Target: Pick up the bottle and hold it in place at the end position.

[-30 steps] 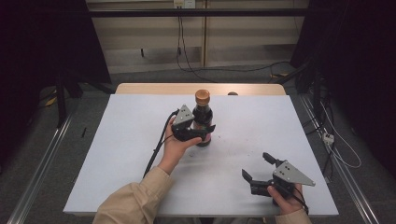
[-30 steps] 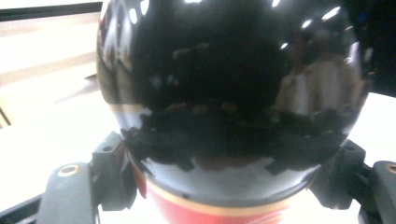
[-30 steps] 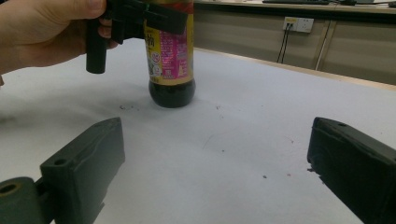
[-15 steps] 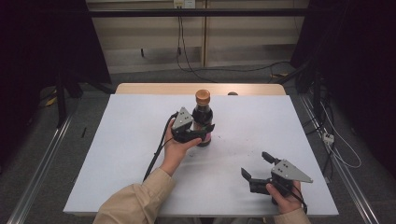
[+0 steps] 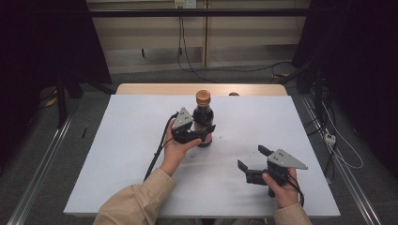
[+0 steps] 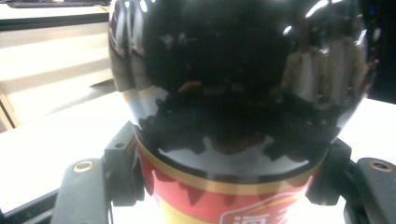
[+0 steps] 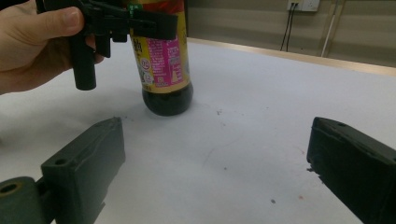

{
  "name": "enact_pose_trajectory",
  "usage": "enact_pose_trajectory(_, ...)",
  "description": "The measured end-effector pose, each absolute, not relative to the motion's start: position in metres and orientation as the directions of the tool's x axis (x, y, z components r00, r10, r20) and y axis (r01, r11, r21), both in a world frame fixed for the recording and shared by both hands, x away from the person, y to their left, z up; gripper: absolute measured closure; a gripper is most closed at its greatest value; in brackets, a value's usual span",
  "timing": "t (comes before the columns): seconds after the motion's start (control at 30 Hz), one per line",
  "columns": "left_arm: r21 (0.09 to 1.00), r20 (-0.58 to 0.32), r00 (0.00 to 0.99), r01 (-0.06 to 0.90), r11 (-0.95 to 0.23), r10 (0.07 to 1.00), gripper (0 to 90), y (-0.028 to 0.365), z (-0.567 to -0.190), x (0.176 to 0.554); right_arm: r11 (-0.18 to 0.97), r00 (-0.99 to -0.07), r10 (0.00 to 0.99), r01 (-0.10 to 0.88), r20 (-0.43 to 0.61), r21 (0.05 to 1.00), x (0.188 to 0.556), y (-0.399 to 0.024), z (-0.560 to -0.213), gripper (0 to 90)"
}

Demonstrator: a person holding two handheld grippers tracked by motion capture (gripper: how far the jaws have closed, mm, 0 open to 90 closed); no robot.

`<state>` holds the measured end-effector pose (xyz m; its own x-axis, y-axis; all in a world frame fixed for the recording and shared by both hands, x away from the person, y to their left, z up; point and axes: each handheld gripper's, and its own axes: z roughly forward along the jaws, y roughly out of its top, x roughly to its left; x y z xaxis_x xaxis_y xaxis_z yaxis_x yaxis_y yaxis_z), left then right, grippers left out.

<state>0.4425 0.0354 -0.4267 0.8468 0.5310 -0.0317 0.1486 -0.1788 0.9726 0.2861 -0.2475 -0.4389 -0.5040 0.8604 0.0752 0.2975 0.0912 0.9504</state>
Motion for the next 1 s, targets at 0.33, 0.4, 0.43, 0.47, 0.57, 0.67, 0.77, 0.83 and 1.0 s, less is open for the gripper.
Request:
enact_pose_trajectory(0.33,0.973,-0.040,0.846,0.154,-0.172,0.531,29.8,0.035,-0.427,0.442,0.063,-0.501,0.856,0.342,0.125,0.938,0.306,-0.231,-0.429,4.8)
enact_pose_trajectory(0.4,0.972,-0.034,0.848,0.152,-0.181,0.529,29.8,0.036,-0.427,0.443,0.047,-0.480,0.866,0.360,0.142,0.932,0.311,-0.231,-0.425,5.3)
enact_pose_trajectory(0.43,0.972,-0.035,0.847,0.153,-0.180,0.530,29.7,0.036,-0.427,0.442,0.034,-0.475,0.867,0.364,0.154,0.931,0.313,-0.232,-0.422,6.2)
enact_pose_trajectory(0.47,0.972,-0.035,0.847,0.153,-0.181,0.530,29.7,0.036,-0.427,0.442,0.028,-0.471,0.867,0.370,0.161,0.929,0.316,-0.233,-0.419,7.0)
enact_pose_trajectory(0.57,0.972,-0.035,0.848,0.153,-0.181,0.529,29.7,0.036,-0.427,0.442,-0.004,-0.451,0.871,0.384,0.192,0.923,0.323,-0.234,-0.411,8.6)
enact_pose_trajectory(0.67,0.971,-0.035,0.847,0.153,-0.182,0.530,29.7,0.036,-0.427,0.442,-0.010,-0.442,0.875,0.389,0.196,0.921,0.328,-0.234,-0.403,10.2)
enact_pose_trajectory(0.77,0.972,-0.035,0.847,0.153,-0.180,0.530,29.7,0.036,-0.427,0.442,-0.002,-0.455,0.868,0.397,0.199,0.918,0.332,-0.233,-0.397,14.5)
enact_pose_trajectory(0.83,0.971,-0.034,0.848,0.153,-0.182,0.529,29.7,0.036,-0.427,0.442,0.001,-0.456,0.867,0.406,0.202,0.914,0.335,-0.232,-0.394,14.4)
enact_pose_trajectory(1.0,0.971,-0.034,0.847,0.154,-0.184,0.530,29.7,0.036,-0.427,0.442,0.005,-0.464,0.862,0.411,0.205,0.912,0.342,-0.230,-0.388,14.6)
